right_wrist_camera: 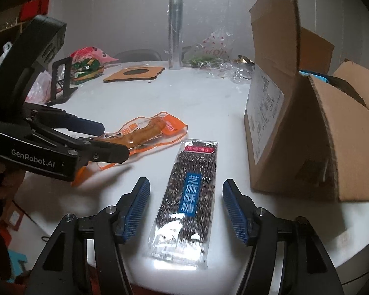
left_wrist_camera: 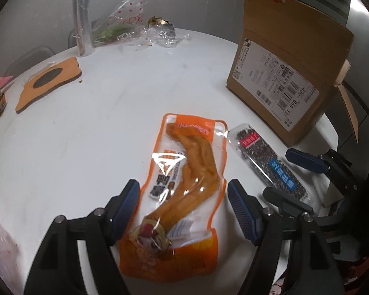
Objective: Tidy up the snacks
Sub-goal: 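Grasp the duck-neck pack with the left tool while the right tool grasps the sesame candy bar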
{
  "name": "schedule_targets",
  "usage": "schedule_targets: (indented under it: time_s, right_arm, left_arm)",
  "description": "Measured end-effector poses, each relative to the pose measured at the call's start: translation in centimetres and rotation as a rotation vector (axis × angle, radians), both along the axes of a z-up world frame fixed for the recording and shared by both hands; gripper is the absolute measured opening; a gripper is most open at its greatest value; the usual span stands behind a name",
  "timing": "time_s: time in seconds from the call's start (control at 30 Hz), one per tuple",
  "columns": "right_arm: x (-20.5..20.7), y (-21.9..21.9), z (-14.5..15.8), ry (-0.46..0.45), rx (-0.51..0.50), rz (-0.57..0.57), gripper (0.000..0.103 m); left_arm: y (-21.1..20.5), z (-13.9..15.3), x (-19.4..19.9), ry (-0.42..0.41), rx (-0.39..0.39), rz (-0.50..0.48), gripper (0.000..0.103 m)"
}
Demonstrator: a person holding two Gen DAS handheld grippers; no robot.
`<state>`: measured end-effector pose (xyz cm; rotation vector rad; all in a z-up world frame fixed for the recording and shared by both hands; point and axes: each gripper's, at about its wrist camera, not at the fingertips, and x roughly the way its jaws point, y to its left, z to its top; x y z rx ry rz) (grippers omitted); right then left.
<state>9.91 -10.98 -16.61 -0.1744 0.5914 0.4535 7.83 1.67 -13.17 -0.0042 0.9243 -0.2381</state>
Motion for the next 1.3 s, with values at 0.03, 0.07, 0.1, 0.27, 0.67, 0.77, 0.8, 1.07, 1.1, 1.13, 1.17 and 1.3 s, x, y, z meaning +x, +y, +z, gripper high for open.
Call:
schedule_targets:
  time_s: [0.03, 0.07, 0.1, 0.27, 0.67, 0.77, 0.8, 1.07, 1.1, 1.13, 1.17, 1.3]
  right_arm:
    - [0.2, 0.0, -0.1, 0.004, 0.001, -0.004, 0.059]
    - [0.4, 0.0, -0.1, 0.009, 0.003, -0.009, 0.059]
    - [0.6, 0.0, -0.2, 0.014, 0.004, -0.016, 0.059]
    - [1.3, -0.1, -0.5, 0.020, 0.008, -0.025, 0.058]
    - [1.5, -0.1, -0.5, 0.014, 0.014, -0.008, 0.039]
    - [1.4, -0.3, -0.5, 0.017, 0.022, -0.007, 0.039]
    - [1.4, -0.4, -0.5, 0.019, 0.026, -0.005, 0.039]
    - [1.3, -0.4, -0.5, 0.015, 0.018, 0.004, 0.039]
    - [1.3, -0.4, -0.5, 0.015, 0.019, 0.006, 0.039]
    - [1.3, -0.4, -0.5, 0.015, 0.019, 0.009, 0.039]
    - [1.3, -0.4, -0.5, 0.014, 0.019, 0.012, 0.039]
    - [1.3, -0.5, -0.4, 0.013, 0.025, 0.020, 0.039]
  left_arm:
    - [0.0, 0.0, 0.2, 0.000, 0.000, 0.000, 0.071]
    - [0.0, 0.0, 0.5, 0.004, -0.004, -0.003, 0.071]
    - [0.0, -0.1, 0.7, 0.007, 0.000, -0.006, 0.071]
    - [-0.3, -0.3, 1.3, 0.014, -0.001, -0.020, 0.071]
    - [-0.8, 0.0, 1.0, -0.006, -0.014, -0.062, 0.051]
    - [-0.7, 0.1, 1.0, -0.004, -0.014, -0.064, 0.051]
    - [-0.5, 0.1, 1.1, -0.004, -0.013, -0.057, 0.052]
    - [-0.3, -0.4, 1.6, 0.006, 0.024, -0.047, 0.073]
    - [-0.3, -0.5, 1.7, 0.010, 0.020, -0.048, 0.074]
    - [-0.3, -0.5, 1.9, 0.009, 0.017, -0.046, 0.074]
    - [-0.3, -0.5, 1.9, 0.009, 0.018, -0.046, 0.074]
    - [-0.6, -0.5, 2.1, 0.010, 0.026, -0.049, 0.074]
